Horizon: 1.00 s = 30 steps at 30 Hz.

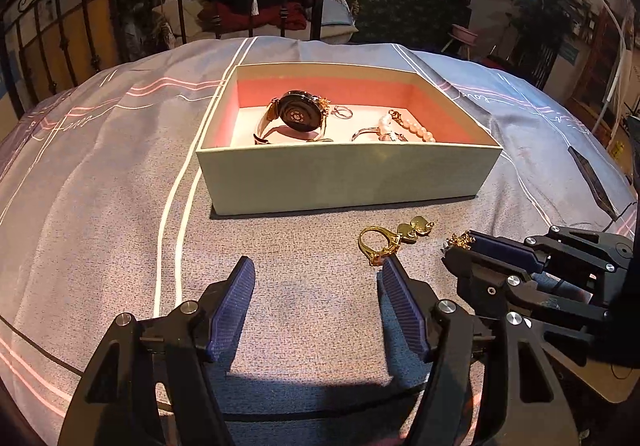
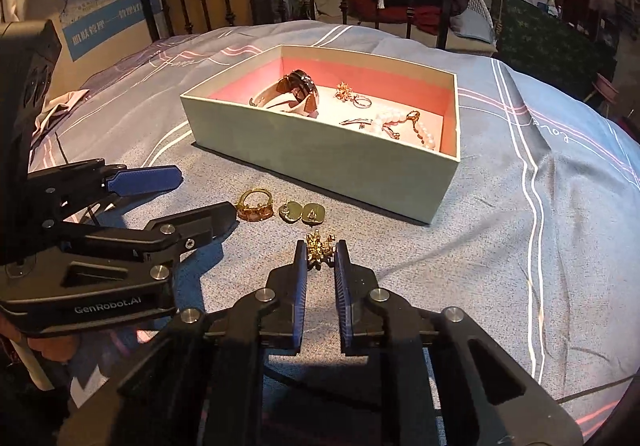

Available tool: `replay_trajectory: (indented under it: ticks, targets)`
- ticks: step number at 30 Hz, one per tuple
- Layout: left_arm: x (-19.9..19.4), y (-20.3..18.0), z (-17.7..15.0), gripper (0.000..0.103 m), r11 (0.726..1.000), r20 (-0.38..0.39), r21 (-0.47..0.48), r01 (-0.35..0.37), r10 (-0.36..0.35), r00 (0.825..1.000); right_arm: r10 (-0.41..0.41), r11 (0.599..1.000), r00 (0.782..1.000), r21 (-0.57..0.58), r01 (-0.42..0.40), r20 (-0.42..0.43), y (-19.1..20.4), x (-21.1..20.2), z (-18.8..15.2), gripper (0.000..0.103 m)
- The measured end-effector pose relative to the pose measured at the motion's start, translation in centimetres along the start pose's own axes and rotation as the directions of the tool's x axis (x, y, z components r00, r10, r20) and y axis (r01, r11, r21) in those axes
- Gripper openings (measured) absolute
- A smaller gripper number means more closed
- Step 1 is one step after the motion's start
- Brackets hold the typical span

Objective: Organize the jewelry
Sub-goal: 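Open both tools and move them back toward the gold pieces on the bed, then grasp the gold ring with the left tool while the right tool grasps the gold brooch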

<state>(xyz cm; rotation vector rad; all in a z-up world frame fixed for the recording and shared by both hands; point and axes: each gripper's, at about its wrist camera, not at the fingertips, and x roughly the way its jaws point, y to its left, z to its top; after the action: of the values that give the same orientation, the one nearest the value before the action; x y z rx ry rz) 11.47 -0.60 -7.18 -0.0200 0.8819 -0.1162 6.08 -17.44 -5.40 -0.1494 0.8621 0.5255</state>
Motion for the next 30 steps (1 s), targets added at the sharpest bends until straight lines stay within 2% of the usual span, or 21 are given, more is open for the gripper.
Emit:
replay_trajectory:
  ticks: [5,8,11,12,18,23,30]
  targets:
    - [0.9,-1.7,0.6,0.067,0.998,-0.025,0.065,0.014,-0.012,1.000,0.021,0.998,1.000,0.060,-0.022,0.020,-0.9,-0.7,-1.0,0.015]
    - [1.6,-2.4,1.1,0.064,0.995,-0.033,0.098,0.009,-0.006,0.999,0.027,0.997,0.999,0.071,-0.029,0.022,-1.1,-0.9,-1.2,0.015]
    - [1.8,-2.3,1.4,0.038,0.996,-0.030,0.093,0.012,-0.010,1.000,0.023,0.997,0.999,0.069,-0.025,0.023,-1.0,-0.9,-1.3,0.015]
    - [1.8,-2.1,1.4,0.024,0.996,-0.032,0.082,0.029,-0.026,0.999,0.023,0.997,0.999,0.069,-0.024,0.024,-1.0,-0.9,-1.3,0.015]
    - [1.1,-0.8,0.8,0.023,0.996,-0.011,0.018,0.083,-0.083,0.997,0.024,0.997,0.999,0.077,-0.026,0.029,-0.9,-1.0,-1.4,0.015]
    - [0.1,-0.5,-0.2,0.023,0.997,0.013,0.004,0.072,-0.072,0.997,0.029,0.997,0.999,0.073,-0.032,0.042,-0.5,-1.2,-1.7,0.015]
    - [-0.5,-0.7,-1.2,0.023,0.999,0.042,0.033,0.044,-0.045,0.998,0.027,0.998,0.999,0.058,-0.030,0.046,0.4,-1.1,-1.7,0.015]
